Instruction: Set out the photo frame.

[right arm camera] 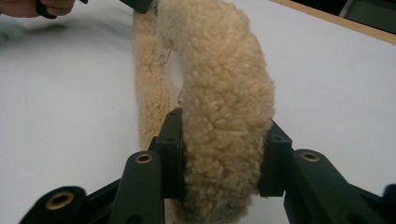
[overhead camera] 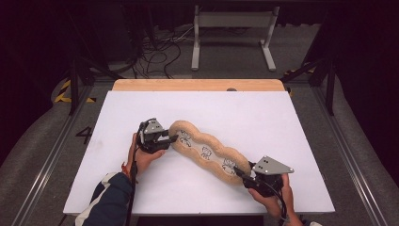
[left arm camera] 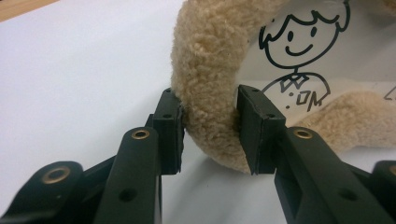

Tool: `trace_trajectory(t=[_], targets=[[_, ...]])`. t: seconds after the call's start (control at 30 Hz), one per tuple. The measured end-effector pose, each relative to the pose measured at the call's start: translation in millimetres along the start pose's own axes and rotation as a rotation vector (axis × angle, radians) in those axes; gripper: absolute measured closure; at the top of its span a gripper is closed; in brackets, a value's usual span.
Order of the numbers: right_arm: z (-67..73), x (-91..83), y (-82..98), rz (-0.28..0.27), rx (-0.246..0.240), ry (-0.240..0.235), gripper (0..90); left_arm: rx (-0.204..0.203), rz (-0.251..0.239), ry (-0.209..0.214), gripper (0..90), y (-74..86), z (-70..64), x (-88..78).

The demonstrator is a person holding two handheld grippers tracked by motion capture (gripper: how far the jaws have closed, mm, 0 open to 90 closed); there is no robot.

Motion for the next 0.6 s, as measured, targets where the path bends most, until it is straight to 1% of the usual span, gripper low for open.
trace_trajectory(t=[0.07,0.1,0.17,0.2,0.23,0.37,0.43,0.47,0.5,0.53,0.6], targets=[[-2.9,1.7,-0.3,-0.002,-0.002,0.004,61.7,0.000,0.002,0.005,63.0,0.9,-0.2,-2.8],[-4.5,2.6,-0.2,-0.002,-0.001,0.006,61.8,-0.008,0.001,0.004,62.9,1.8,-1.4,-4.1],[-7.1,4.4,-0.3,-0.007,-0.001,0.004,62.0,0.001,0.000,0.003,62.7,2.6,-1.5,-6.7],[-8.5,5.4,-0.4,-0.009,-0.007,0.006,62.0,-0.008,0.002,-0.002,62.5,3.5,-2.6,-8.5],[-10.0,6.4,-0.4,-0.008,-0.007,0.009,62.1,-0.001,0.000,-0.002,62.4,3.6,-2.4,-9.4],[-15.2,10.4,-0.9,-0.011,-0.018,0.015,62.4,-0.004,0.001,-0.009,61.8,5.8,-4.3,-15.2],[-17.3,12.6,-1.2,-0.014,-0.023,0.016,62.5,0.002,0.004,-0.011,61.5,6.7,-4.7,-17.8],[-18.3,14.0,-1.6,-0.015,-0.025,0.013,62.6,0.007,0.005,-0.013,61.3,7.0,-4.2,-19.1],[-18.9,15.4,-1.8,-0.014,-0.022,0.008,62.4,-0.001,0.004,-0.015,61.2,7.8,-4.9,-20.1],[-19.7,16.9,-2.1,-0.012,-0.025,0.002,62.3,0.005,0.001,-0.017,61.1,8.2,-4.6,-21.0],[-21.4,19.1,-3.1,-0.007,-0.035,-0.006,62.1,-0.001,0.000,-0.023,60.9,9.0,-5.6,-23.0]])
Point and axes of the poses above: each handheld gripper's, and its own axes: x roughly forward along the jaws, y roughly out of its underside, z roughly to its left, the point moved 8 cm from there along x, roughly forward along the jaws, and after that the axes turned 15 degrees about -z, right-handed, at the moved point
